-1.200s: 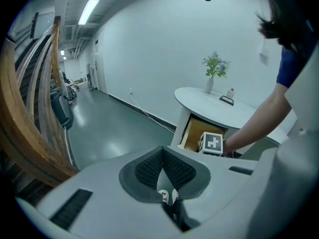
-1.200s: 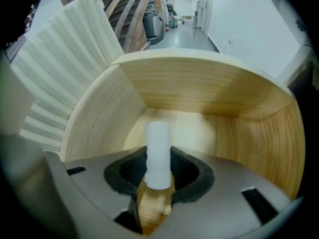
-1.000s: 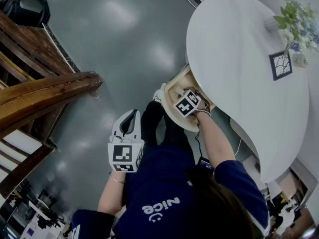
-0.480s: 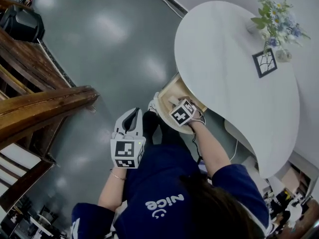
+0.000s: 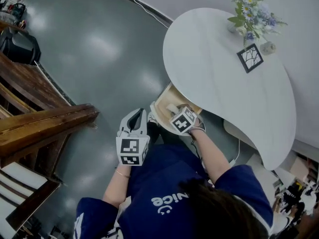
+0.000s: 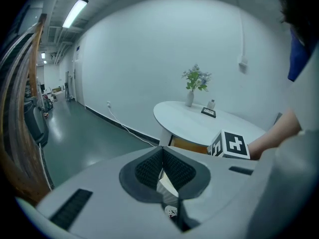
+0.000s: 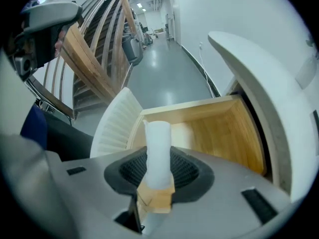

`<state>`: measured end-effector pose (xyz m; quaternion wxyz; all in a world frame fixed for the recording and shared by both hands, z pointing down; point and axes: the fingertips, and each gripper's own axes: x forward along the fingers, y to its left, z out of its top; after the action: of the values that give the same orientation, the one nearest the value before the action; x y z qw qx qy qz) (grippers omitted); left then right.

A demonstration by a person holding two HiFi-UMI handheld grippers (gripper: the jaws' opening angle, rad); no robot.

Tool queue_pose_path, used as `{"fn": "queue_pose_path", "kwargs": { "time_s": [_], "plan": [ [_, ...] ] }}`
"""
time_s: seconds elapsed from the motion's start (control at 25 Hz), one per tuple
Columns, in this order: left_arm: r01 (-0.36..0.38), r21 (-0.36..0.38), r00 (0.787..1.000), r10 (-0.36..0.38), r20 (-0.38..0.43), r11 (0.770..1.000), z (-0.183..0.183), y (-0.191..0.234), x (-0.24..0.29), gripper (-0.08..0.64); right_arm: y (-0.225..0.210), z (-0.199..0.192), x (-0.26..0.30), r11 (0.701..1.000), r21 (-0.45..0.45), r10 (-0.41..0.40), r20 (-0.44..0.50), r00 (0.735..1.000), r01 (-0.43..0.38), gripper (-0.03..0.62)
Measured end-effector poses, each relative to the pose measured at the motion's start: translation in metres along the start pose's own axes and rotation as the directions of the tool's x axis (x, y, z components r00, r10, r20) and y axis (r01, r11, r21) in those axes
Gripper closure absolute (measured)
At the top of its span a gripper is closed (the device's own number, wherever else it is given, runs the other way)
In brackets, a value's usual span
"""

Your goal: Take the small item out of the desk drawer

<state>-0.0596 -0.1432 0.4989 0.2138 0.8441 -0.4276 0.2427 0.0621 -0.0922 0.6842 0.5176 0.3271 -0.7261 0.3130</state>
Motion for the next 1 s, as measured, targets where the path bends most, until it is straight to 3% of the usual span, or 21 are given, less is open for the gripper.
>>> {"fn": "queue_pose_path", "kwargs": {
  "time_s": [0.24,0.56,1.0],
  "plan": [
    [0.052,0.023,0.999,-0.053,0.010,0.998,0.009,-0.011,0.010,0.557,0.005,-0.001,-0.026,0.999,0.045,-0.014,0.038,0.999,0.012,0.454],
    [0.124,0.062,0.992,-0.126,0.022,0.990,0.023,-0.026,0.027,0.557,0.007,-0.005,-0.059,0.977,0.212,-0.056,0.117,0.992,0.030,0.454],
    [0.246,0.159,0.967,-0.254,0.034,0.956,0.040,-0.068,0.042,0.557,-0.010,-0.015,-0.112,0.921,0.371,-0.211,0.222,0.952,0.118,0.454]
  ]
}}
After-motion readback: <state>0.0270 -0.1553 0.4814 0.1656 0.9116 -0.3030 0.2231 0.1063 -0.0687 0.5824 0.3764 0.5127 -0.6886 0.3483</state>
